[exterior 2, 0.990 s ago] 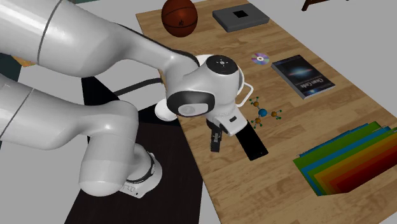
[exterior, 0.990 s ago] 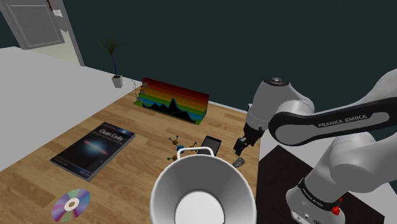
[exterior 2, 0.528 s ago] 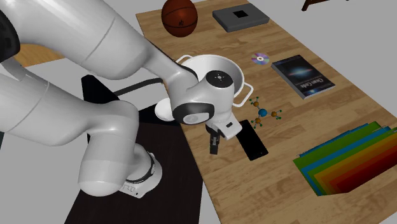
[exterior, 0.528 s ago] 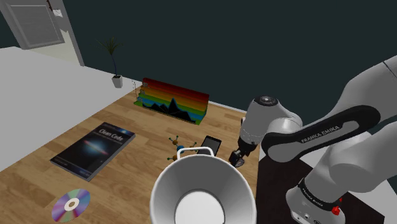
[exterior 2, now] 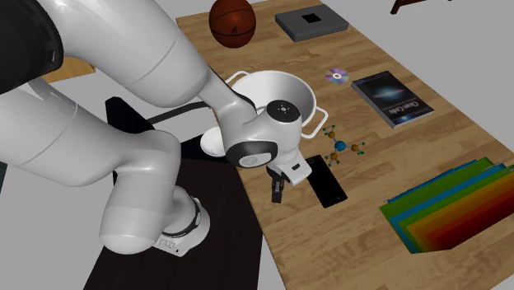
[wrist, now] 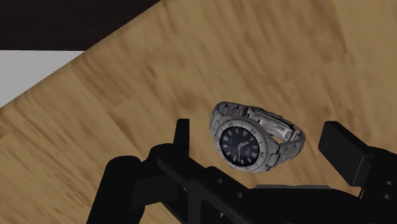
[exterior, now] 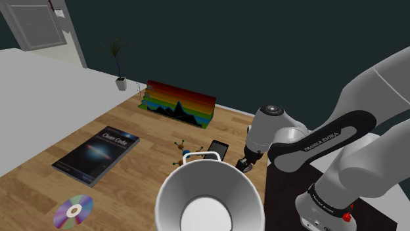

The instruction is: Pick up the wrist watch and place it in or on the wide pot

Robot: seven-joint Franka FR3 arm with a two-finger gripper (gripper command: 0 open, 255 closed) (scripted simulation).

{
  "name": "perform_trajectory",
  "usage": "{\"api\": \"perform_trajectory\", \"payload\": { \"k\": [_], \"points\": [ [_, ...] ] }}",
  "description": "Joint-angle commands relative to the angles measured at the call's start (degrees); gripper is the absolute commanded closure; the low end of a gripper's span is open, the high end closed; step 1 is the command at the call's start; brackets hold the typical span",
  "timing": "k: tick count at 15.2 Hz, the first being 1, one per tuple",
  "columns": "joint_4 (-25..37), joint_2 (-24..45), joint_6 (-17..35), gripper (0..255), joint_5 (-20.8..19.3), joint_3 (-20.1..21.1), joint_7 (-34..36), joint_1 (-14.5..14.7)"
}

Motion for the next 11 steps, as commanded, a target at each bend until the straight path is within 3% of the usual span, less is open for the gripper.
{"api": "perform_trajectory", "payload": {
  "k": [1,3,4,11],
  "points": [
    [0.0,0.0,0.1,0,0.0,0.0,0.0,0.0],
    [0.0,0.0,0.0,0,0.0,0.0,0.0,0.0],
    [0.0,0.0,0.0,255,0.0,0.0,0.0,0.0],
    [0.0,0.0,0.1,255,0.0,0.0,0.0,0.0]
  ]
}}
